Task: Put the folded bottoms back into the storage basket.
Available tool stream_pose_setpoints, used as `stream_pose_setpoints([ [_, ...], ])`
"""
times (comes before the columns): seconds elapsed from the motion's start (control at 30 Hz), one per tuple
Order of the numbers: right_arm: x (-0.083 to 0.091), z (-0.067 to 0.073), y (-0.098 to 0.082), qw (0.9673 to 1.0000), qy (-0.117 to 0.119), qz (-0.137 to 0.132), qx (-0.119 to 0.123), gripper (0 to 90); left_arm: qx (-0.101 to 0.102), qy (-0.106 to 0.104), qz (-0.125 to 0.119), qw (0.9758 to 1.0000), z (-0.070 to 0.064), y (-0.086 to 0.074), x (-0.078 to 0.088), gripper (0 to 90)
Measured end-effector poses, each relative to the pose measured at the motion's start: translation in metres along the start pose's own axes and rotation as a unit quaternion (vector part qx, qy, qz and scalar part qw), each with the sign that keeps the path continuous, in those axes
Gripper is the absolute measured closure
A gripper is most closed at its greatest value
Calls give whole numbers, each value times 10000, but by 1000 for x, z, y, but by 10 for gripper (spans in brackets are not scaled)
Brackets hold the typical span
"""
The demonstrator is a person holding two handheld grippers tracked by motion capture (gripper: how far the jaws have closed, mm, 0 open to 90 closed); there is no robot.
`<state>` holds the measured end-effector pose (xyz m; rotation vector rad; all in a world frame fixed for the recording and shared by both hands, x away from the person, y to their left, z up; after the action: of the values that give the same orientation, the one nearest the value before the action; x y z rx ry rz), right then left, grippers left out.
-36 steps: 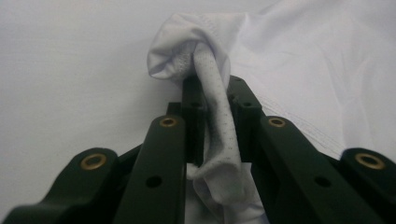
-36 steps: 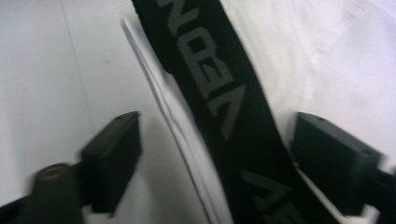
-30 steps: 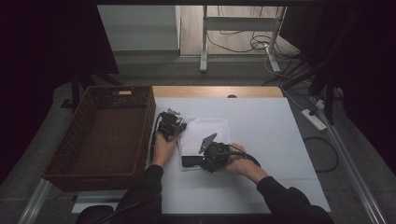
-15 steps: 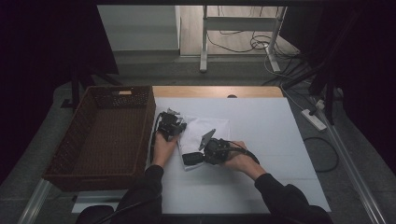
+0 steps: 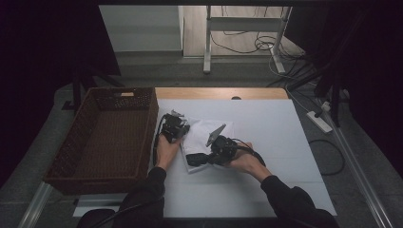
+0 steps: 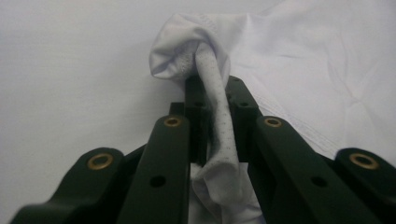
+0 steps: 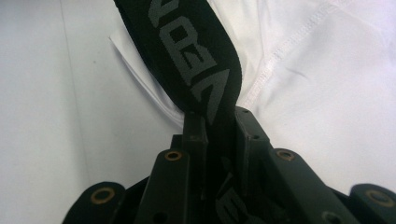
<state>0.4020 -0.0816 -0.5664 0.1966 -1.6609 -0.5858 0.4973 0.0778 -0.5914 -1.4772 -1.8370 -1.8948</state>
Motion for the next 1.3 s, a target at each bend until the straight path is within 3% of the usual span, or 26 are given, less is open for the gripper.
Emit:
stream_pose_setpoints([
  [0.07, 2, 0, 1, 10000, 49, -30, -51, 776, 101, -51, 16, 9999, 1, 1, 1, 821],
  [0.3, 11, 0, 8, 9989, 243, -326, -230, 778, -1, 40, 41, 10000, 0, 11, 7, 825],
  [0.57, 20, 0, 13, 9981, 258, -475, -281, 778, -135, 137, 14, 9998, -5, 27, 14, 825],
  [0.9, 40, -4, 21, 9943, 340, -859, -528, 778, -252, 137, 7, 9996, -9, 49, 24, 825],
  [1.3, 53, -2, 31, 9901, 378, -1159, -699, 778, -578, 172, 63, 9982, -17, 81, 41, 825],
])
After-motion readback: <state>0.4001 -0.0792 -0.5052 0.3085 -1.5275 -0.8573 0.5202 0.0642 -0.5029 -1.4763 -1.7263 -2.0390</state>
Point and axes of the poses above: each handheld gripper's, and its own axes: x roughly backward along the jaws, y roughly out of its top, z roughly to its left, the point moved 7 cm from there along -x, roughly forward along the jaws, and after that the axes turned 5 degrees about -y, right-handed, at the moved point
